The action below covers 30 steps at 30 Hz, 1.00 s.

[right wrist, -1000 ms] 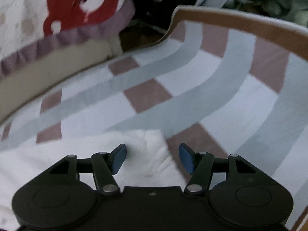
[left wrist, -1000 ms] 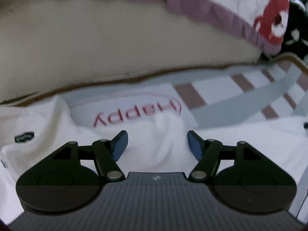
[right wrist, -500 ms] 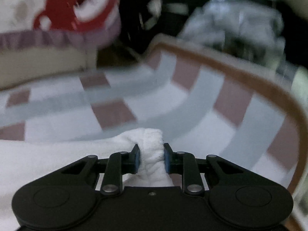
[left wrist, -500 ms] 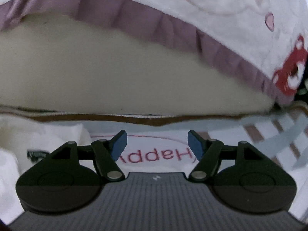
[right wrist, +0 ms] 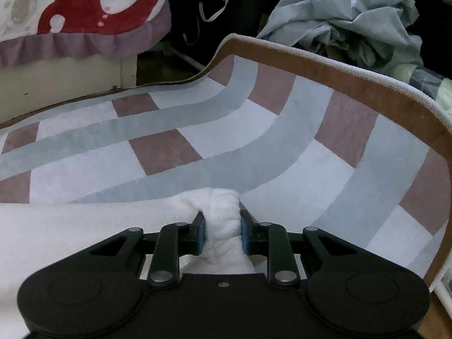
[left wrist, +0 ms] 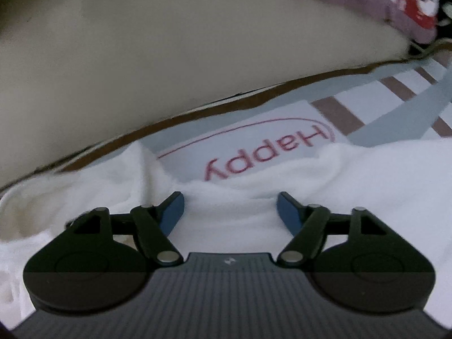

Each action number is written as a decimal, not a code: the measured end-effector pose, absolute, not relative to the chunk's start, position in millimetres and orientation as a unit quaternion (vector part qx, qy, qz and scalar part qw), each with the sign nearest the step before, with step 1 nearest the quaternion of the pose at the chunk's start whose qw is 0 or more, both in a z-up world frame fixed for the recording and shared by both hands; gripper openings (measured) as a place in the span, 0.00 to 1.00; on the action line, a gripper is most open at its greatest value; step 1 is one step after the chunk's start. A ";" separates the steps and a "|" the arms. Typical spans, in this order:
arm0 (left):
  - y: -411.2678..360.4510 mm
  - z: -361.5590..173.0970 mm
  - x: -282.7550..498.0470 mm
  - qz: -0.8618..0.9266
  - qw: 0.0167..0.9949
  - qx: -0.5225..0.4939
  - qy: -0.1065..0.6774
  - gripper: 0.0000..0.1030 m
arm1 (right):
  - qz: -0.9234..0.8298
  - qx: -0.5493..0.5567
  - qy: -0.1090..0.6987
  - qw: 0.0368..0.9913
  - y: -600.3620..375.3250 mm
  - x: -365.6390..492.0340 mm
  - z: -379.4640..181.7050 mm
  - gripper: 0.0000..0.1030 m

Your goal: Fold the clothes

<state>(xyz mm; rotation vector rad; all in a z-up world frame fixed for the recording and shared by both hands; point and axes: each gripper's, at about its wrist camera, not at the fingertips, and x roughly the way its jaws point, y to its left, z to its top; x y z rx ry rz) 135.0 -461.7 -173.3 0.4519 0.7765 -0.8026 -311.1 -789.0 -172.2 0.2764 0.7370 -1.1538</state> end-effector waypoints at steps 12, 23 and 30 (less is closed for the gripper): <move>-497.7 -178.3 126.4 -0.301 0.868 0.279 0.281 0.08 | -0.547 0.124 0.294 0.774 -785.7 -315.6 -160.3 0.26; -494.4 -157.6 117.6 -0.282 0.877 0.217 0.323 0.49 | -0.500 0.282 0.262 0.776 -817.0 -349.3 -179.8 0.54; -419.3 -97.8 71.6 -0.326 0.860 0.205 0.335 0.63 | -0.492 0.357 0.162 0.777 -810.4 -379.2 -144.0 0.54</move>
